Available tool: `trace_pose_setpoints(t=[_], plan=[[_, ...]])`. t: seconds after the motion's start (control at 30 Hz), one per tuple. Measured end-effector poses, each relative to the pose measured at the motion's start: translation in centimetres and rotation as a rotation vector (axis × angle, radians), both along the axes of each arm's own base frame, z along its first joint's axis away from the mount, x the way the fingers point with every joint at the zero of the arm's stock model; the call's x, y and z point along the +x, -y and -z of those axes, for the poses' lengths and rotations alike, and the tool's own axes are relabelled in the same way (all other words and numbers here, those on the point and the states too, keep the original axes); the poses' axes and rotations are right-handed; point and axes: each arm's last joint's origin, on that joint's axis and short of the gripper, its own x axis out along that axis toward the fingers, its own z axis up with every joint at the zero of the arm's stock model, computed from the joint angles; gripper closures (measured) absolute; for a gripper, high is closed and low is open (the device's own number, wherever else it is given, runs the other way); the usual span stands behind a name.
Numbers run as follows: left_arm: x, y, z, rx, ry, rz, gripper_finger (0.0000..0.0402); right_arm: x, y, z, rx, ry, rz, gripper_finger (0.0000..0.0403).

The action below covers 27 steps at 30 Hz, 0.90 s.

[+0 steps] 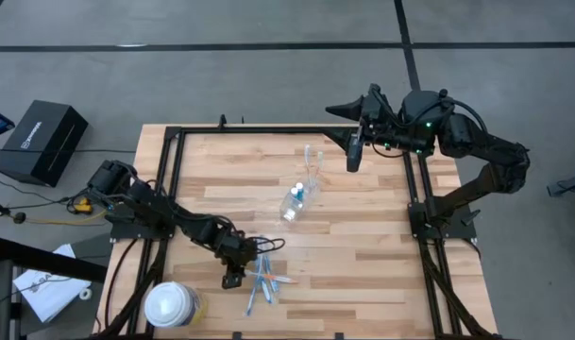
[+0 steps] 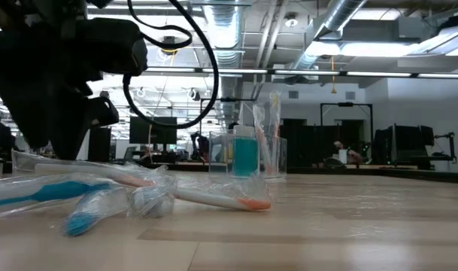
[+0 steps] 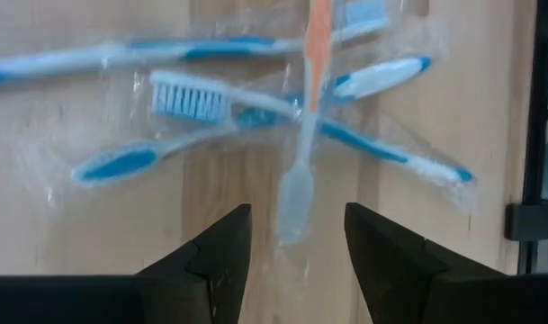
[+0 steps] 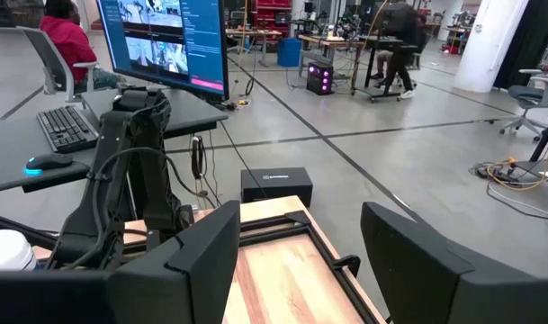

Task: Pick & Place toothbrushing station
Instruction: Put the orange toothbrush into the right section of the transparent organizer

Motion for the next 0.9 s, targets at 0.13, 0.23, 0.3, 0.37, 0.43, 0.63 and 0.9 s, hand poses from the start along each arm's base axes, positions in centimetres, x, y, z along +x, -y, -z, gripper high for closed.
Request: trace_pose_setpoints(t=[0.13,0.23,0.3,0.37,0.43,0.63,0.9], plan=[[0.2,0.0,0.0,0.003,0.03,-0.007,0.0227,0.0,0.0,0.0,0.0,0.0,0.0,0.018],[0.5,0.2,0.6,0.0,0.025,-0.004,0.0229,0.0,0.0,0.0,0.008,0.003,0.001,0.018],[0.7,0.6,1.3,-0.015,0.016,0.013,0.0231,0.0,0.0,0.0,0.008,0.003,0.001,0.018],[0.9,1.1,2.2,-0.038,-0.004,0.034,0.0233,0.0,0.0,0.0,0.008,0.002,0.001,0.018],[1.1,1.5,2.9,-0.063,-0.018,0.045,0.0236,0.0,0.0,0.0,0.009,0.001,0.001,0.018],[1.1,1.3,2.7,-0.086,-0.027,0.025,0.0322,0.0,0.0,0.1,0.011,-0.001,0.001,0.018],[0.9,-2.1,-2.6,-0.233,0.058,-0.09,0.0364,0.0,0.0,0.1,-0.008,-0.008,-0.001,0.018]])
